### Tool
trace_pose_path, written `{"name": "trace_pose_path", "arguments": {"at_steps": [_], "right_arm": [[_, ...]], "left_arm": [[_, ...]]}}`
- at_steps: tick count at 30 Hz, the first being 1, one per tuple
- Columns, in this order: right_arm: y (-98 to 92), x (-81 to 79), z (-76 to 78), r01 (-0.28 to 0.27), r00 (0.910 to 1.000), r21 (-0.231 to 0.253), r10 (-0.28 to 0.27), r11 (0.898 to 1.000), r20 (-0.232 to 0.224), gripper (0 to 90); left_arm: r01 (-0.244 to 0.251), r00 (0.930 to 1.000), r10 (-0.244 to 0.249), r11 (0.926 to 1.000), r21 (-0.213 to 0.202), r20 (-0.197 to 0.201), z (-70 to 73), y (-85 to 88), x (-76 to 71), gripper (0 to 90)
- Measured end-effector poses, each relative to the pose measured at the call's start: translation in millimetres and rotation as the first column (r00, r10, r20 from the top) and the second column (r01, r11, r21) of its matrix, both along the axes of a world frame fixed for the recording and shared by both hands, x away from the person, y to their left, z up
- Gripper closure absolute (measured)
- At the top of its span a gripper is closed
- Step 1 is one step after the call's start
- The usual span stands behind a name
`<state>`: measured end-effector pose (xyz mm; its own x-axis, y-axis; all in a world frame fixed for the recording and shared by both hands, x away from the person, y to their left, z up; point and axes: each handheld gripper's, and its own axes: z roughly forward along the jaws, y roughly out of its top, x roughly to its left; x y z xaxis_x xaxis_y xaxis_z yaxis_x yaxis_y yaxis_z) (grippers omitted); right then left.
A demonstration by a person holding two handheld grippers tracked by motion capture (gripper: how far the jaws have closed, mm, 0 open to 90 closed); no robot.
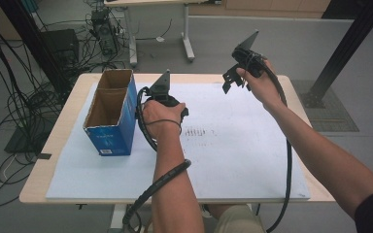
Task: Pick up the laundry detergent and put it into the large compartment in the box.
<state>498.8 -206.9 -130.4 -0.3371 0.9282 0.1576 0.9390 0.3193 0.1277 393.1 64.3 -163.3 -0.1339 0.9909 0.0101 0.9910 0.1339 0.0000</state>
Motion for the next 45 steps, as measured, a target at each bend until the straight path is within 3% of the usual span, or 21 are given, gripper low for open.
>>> {"name": "trace_pose_path", "arguments": {"at_steps": [45], "right_arm": [[-1.3, -0.8, 1.1, -0.003, 1.0, 0.005, 0.003, 1.0, -0.001, 7.6]], "left_arm": [[-0.009, 0.9997, 0.009, 0.9999, 0.007, 0.021, 3.3, 1.0, -7.5, 7.1]]}}
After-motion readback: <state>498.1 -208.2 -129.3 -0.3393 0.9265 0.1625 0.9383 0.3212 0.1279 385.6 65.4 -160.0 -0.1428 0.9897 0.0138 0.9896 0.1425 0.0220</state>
